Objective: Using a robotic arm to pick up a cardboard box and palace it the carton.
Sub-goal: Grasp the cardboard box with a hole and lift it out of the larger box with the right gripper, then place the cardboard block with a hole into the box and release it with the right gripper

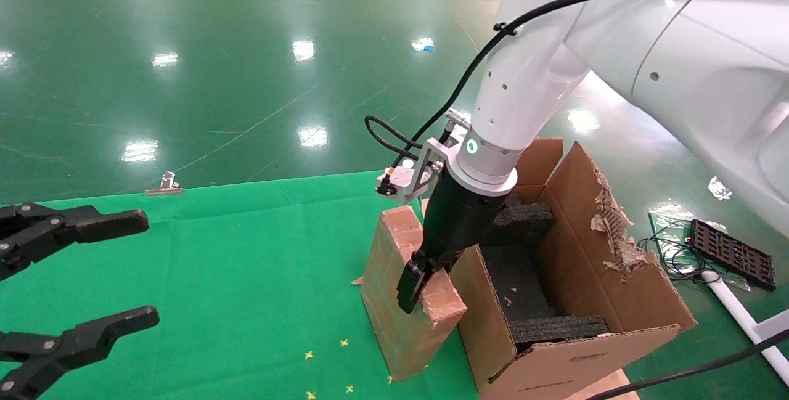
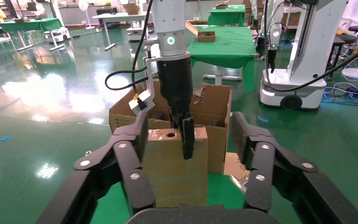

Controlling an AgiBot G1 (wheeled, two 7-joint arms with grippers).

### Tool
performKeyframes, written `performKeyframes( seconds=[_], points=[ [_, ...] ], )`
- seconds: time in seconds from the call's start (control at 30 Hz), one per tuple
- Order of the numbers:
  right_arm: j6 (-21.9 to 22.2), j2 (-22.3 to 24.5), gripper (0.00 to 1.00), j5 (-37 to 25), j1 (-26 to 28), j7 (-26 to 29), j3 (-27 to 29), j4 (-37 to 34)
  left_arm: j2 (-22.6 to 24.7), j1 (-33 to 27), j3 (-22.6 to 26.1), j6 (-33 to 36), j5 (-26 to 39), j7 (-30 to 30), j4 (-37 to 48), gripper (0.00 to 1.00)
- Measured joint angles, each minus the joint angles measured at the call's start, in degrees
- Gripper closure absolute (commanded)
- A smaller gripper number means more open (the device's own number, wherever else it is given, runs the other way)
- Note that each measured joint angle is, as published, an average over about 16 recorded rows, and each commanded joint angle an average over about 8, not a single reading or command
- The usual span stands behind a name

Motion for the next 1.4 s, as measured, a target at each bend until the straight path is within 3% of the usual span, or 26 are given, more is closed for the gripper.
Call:
performKeyframes(
  seconds=[0.3,0.67,0.97,1.0,1.23,1.27,1.4],
  points=[
    [1.8,3.3,1.00,1.4,3.7,-1.8,1.3,0.8,0.0,0.0,0.0,0.0,0.0,0.0,0.0,1.00],
    [6.3,13.2,1.00,1.0,15.9,-6.3,5.1,-1.7,0.0,0.0,0.1,0.0,-0.1,0.0,0.0,1.00],
    [6.3,20.5,1.00,-3.8,22.0,-3.9,3.7,-4.5,0.0,0.0,0.1,0.0,-0.1,0.1,0.0,0.99],
    [6.1,21.1,1.00,-4.3,22.1,-3.4,3.3,-4.7,0.0,0.0,0.1,0.0,-0.1,0.1,0.0,0.93],
    [5.0,24.3,1.00,-7.3,19.8,0.3,0.6,-5.9,-0.1,0.0,0.1,-0.1,-0.1,0.1,0.0,0.06],
    [5.0,24.7,1.00,-7.6,19.2,0.7,0.3,-6.0,-0.1,0.0,0.1,-0.1,-0.1,0.1,0.0,0.00],
    [5.0,25.8,1.00,-8.5,16.4,1.8,-1.0,-6.6,-0.1,0.0,0.2,-0.1,-0.1,0.1,0.0,0.00]
  ],
)
